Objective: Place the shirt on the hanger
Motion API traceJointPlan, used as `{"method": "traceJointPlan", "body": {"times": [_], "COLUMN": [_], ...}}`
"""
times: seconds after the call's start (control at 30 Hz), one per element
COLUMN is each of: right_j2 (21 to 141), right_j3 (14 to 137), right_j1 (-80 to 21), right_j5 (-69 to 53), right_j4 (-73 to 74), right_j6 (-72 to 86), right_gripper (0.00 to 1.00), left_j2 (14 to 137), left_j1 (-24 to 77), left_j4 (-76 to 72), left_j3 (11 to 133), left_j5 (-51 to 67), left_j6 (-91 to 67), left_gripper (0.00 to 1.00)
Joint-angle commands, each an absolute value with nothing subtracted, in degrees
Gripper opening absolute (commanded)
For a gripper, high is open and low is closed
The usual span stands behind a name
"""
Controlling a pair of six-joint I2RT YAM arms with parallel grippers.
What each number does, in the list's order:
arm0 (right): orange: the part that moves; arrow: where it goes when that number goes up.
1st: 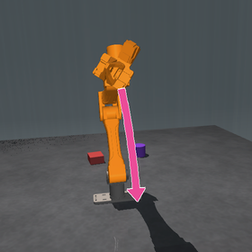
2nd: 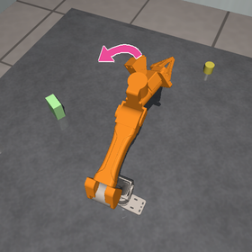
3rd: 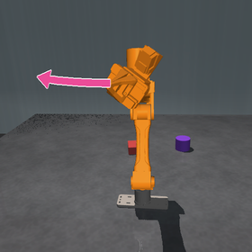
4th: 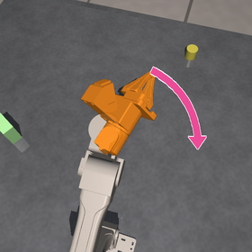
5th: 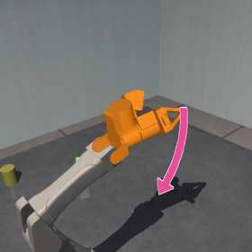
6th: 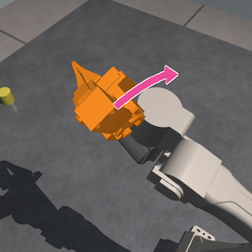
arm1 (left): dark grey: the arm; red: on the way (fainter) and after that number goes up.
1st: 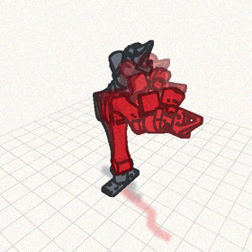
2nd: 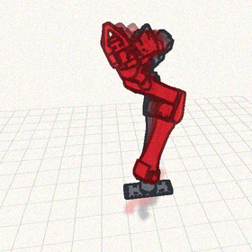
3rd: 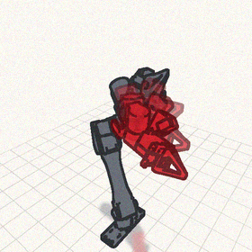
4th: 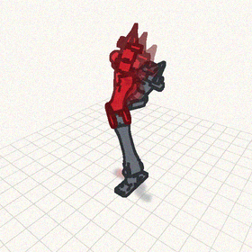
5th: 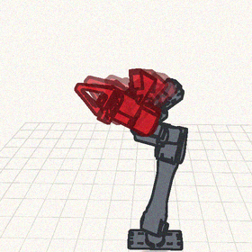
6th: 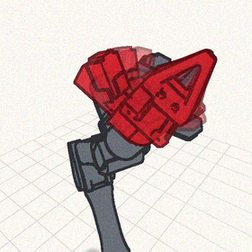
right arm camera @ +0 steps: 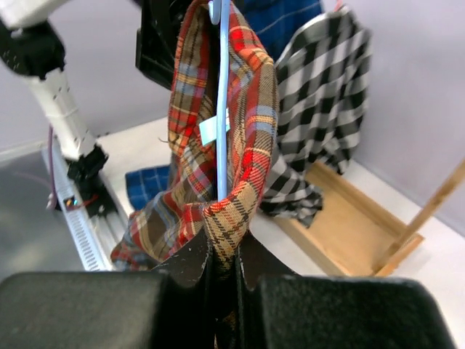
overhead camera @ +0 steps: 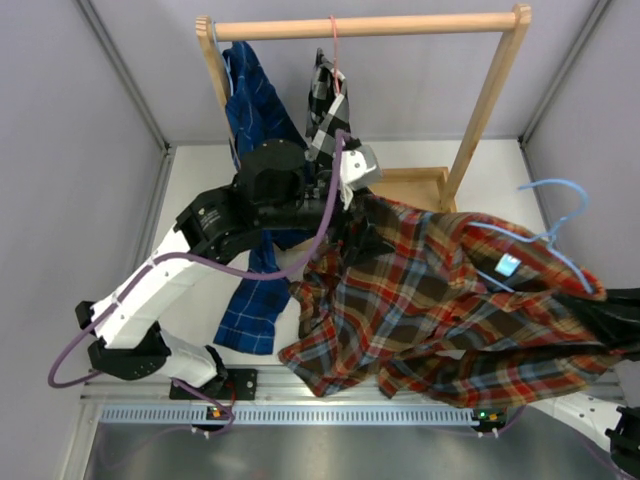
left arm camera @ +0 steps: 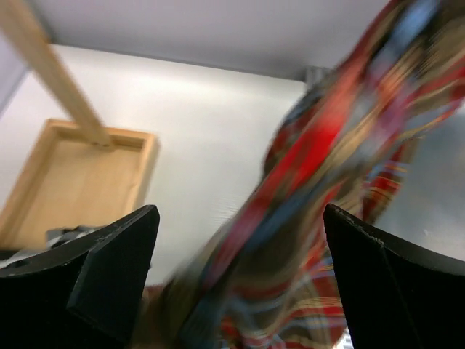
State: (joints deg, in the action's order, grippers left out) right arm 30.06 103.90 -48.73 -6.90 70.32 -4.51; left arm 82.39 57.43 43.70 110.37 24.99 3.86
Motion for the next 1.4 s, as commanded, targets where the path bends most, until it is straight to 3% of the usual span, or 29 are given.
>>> {"method": "traceJointPlan", "body": {"times": [0.0,0.1,0.27,0.6,0.87,1.0,1.17,1.37], "right_j2": [34.88,38.56,42.88,43.32,49.91,54.56,56.16,54.66], "right_j3": [113.09,123.46,139.19,138.25,128.94,129.2,117.27,103.02], "right_j1": [-49.48,-49.57,-53.07,-57.74,-57.83,-59.41,-59.41,-59.41], "right_j5": [-0.18,4.3,11.33,21.35,35.73,34.2,33.39,37.96], "right_j4": [68.02,71.1,71.37,57.4,46.79,44.74,39.04,26.02], "right_j6": [-2.99,-2.55,-0.62,-5.44,-13.7,-14.59,-11.78,-7.21], "right_gripper": [0.0,0.0,0.0,0.0,0.0,0.0,0.0,0.0], "left_j2": [76.57,70.15,60.31,47.47,39.3,35.34,31.56,32.34], "left_j1": [57.39,57.39,57.39,57.48,57.39,57.48,57.39,52.13], "left_j4": [37.71,35.78,35.77,42.53,42.55,37.37,29.81,29.44], "left_j3": [111.89,110.05,103.46,87.13,72.08,64.7,55.39,55.9], "left_j5": [6.02,-7.94,-7.91,-14.49,-22.14,-23.73,-26.1,-22.78], "left_j6": [-3.39,-7.02,-8.26,-6.94,-6.59,-5.28,-5.01,-6.41], "left_gripper": [0.98,0.98,0.98,0.98,0.98,0.98,0.98,0.98]}}
